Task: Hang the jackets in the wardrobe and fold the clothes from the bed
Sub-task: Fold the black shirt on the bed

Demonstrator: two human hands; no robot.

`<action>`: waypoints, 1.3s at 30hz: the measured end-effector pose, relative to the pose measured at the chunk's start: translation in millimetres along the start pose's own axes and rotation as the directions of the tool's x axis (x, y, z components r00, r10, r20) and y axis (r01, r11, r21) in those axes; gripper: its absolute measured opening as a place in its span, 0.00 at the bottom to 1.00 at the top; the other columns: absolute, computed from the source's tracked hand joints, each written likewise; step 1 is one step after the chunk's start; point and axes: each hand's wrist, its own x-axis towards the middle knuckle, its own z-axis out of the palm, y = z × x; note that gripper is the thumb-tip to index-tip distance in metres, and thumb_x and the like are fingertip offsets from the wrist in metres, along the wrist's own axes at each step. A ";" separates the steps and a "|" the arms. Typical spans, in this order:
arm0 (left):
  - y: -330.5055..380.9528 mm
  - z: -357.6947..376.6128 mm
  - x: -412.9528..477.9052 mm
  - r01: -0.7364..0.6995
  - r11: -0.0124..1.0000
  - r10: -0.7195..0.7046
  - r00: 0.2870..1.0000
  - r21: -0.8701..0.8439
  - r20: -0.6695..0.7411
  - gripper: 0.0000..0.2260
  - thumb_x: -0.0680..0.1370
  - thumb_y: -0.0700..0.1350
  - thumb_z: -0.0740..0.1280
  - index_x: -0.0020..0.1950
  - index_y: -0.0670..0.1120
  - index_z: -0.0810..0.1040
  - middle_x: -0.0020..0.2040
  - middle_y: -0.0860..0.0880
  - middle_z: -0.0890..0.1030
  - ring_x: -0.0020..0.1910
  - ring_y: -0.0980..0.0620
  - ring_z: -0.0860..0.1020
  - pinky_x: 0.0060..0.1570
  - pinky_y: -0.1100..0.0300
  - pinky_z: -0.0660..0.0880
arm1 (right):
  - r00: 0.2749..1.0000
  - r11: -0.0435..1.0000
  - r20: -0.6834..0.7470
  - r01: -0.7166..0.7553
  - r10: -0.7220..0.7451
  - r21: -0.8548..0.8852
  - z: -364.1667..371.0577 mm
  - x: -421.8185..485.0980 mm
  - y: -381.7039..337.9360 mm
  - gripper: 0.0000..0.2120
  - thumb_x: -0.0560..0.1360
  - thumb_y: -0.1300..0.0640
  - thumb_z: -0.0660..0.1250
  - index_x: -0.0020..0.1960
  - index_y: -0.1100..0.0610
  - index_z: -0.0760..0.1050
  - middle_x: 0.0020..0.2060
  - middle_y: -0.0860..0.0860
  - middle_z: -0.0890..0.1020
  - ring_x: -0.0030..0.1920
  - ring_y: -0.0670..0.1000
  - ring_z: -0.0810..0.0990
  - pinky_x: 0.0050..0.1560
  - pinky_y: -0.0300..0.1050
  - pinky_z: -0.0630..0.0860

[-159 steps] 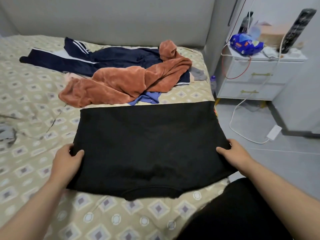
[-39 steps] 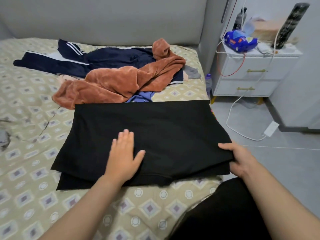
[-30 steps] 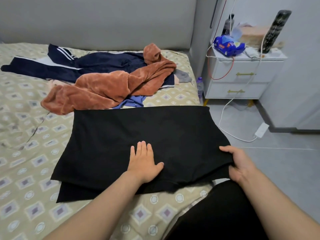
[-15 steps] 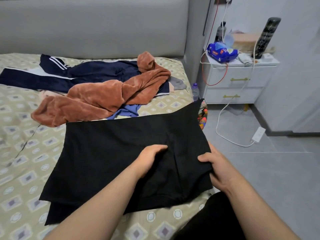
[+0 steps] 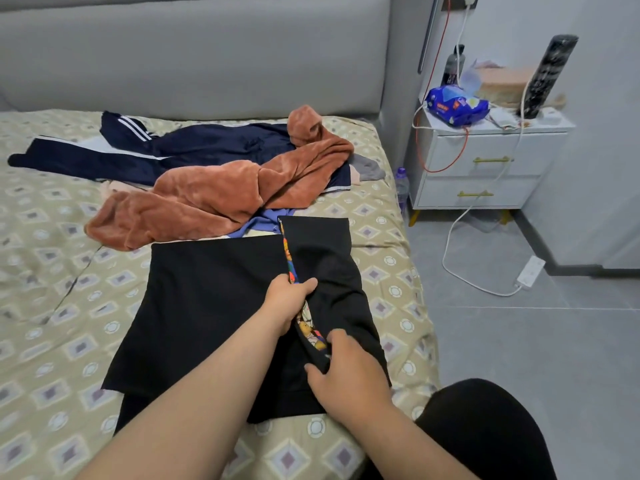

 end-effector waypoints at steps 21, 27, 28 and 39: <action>-47.6 -103.8 -30.7 -0.104 0.993 0.105 0.994 -0.055 0.030 0.10 0.75 0.41 0.72 0.55 0.48 0.77 0.51 0.50 0.83 0.50 0.52 0.82 0.48 0.58 0.79 | 0.955 0.956 -0.066 0.287 -0.290 -0.054 34.5 2.7 14.0 0.31 0.75 0.35 0.49 0.76 0.43 0.65 0.80 0.46 0.55 0.78 0.49 0.54 0.77 0.47 0.53; -29.5 -160.7 -27.1 -0.178 0.978 0.168 0.981 -0.106 -0.101 0.10 0.74 0.37 0.71 0.53 0.47 0.80 0.47 0.48 0.84 0.44 0.53 0.82 0.43 0.61 0.78 | 0.942 0.951 -0.179 0.301 -0.285 0.071 28.1 -3.6 6.8 0.32 0.76 0.39 0.53 0.78 0.50 0.61 0.75 0.44 0.65 0.75 0.45 0.61 0.74 0.42 0.58; -29.8 -181.1 -23.9 -0.192 0.977 0.180 0.975 -0.092 -0.129 0.10 0.73 0.39 0.72 0.54 0.47 0.81 0.49 0.47 0.84 0.45 0.51 0.82 0.46 0.58 0.79 | 0.938 0.950 -0.177 0.310 -0.298 0.043 29.1 -3.6 5.5 0.32 0.76 0.40 0.53 0.78 0.50 0.62 0.75 0.44 0.64 0.75 0.46 0.61 0.74 0.43 0.57; -93.0 -254.3 -0.6 -0.030 0.959 0.118 0.945 0.281 -0.304 0.12 0.78 0.43 0.67 0.61 0.45 0.78 0.55 0.46 0.81 0.54 0.44 0.79 0.56 0.48 0.75 | 0.935 0.936 -0.053 0.348 -0.351 -0.045 42.2 36.4 -77.2 0.29 0.82 0.43 0.56 0.80 0.48 0.54 0.81 0.49 0.49 0.80 0.52 0.46 0.78 0.51 0.49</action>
